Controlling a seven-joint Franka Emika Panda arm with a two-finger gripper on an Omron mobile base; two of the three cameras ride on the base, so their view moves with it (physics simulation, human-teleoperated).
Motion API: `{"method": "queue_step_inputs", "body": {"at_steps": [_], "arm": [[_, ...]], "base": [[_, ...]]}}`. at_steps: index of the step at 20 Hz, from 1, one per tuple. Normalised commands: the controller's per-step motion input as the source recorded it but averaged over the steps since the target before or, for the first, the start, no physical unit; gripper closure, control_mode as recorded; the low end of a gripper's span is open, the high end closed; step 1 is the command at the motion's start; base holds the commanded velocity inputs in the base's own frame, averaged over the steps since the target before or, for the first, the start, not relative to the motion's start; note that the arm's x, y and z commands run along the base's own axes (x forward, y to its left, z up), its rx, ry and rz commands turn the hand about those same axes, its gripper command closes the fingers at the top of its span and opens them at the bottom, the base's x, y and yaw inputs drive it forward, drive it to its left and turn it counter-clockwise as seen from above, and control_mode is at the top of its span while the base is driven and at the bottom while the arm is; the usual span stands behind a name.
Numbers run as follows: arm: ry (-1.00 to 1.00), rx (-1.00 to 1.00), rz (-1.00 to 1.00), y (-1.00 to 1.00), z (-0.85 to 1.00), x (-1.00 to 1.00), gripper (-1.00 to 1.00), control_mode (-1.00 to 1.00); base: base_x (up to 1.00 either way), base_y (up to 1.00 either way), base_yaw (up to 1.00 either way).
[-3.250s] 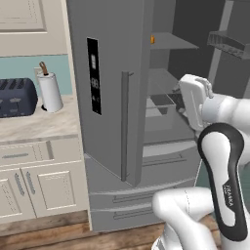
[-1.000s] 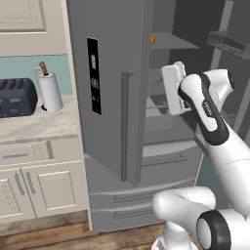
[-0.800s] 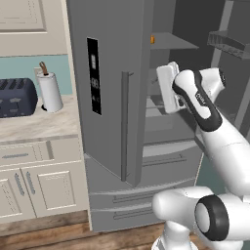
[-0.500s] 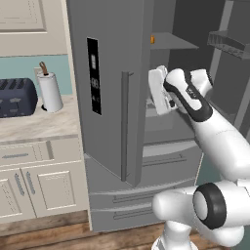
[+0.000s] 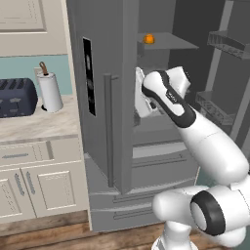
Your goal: Retrieve the orange and peach from the fridge and place them into the bowl on the dining table.
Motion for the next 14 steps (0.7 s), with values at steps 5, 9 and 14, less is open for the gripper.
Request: {"method": "queue_step_inputs", "body": {"at_steps": [5, 9, 14], "arm": [[-0.16, -0.22, 0.15, 1.00, 0.12, -0.97, -1.00, -1.00], [-0.22, -0.25, 0.14, 0.98, 0.19, -1.00, -1.00, -1.00], [-0.18, -0.13, 0.03, 0.11, 0.35, -1.00, -1.00, -1.00]], "base": [[0.00, 0.00, 0.00], [0.00, 0.00, 0.00], [0.00, 0.00, 0.00]]}}
